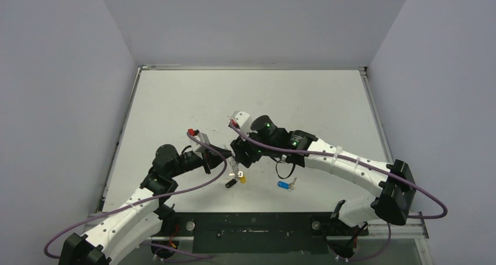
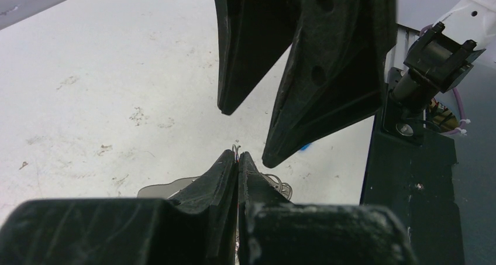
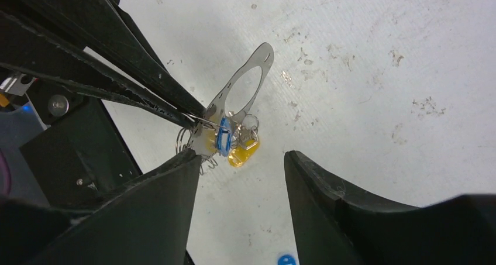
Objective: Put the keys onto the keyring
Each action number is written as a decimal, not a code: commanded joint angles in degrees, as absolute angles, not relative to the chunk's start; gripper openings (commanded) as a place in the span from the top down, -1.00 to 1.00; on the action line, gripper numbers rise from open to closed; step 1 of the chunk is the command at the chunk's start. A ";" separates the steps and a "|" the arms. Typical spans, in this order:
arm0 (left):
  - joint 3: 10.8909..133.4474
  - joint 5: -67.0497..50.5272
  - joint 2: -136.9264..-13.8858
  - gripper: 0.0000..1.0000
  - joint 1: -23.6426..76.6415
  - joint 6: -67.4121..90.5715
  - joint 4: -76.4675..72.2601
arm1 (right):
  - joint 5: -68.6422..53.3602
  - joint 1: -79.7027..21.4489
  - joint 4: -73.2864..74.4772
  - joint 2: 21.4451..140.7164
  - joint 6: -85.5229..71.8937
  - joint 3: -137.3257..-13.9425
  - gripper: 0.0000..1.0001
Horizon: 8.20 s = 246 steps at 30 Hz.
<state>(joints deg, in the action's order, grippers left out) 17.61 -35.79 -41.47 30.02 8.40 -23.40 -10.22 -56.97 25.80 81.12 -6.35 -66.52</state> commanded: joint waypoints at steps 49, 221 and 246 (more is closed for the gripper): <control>13.64 -44.65 -39.53 1.00 30.85 5.98 -39.99 | -43.89 -50.01 -33.53 68.67 13.30 -33.29 0.21; 7.29 -22.24 -49.43 1.00 50.63 -2.72 -62.56 | -43.19 -47.59 -7.48 56.73 14.52 -36.65 0.37; 7.65 -23.11 -48.96 1.00 50.63 -2.97 -61.52 | -54.45 -41.75 -23.44 57.66 6.26 -32.91 0.43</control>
<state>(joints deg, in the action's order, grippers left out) 6.46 -22.35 -49.93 50.33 -3.11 -58.92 -51.22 -41.93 -19.46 57.54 5.65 -32.86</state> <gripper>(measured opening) 0.007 0.289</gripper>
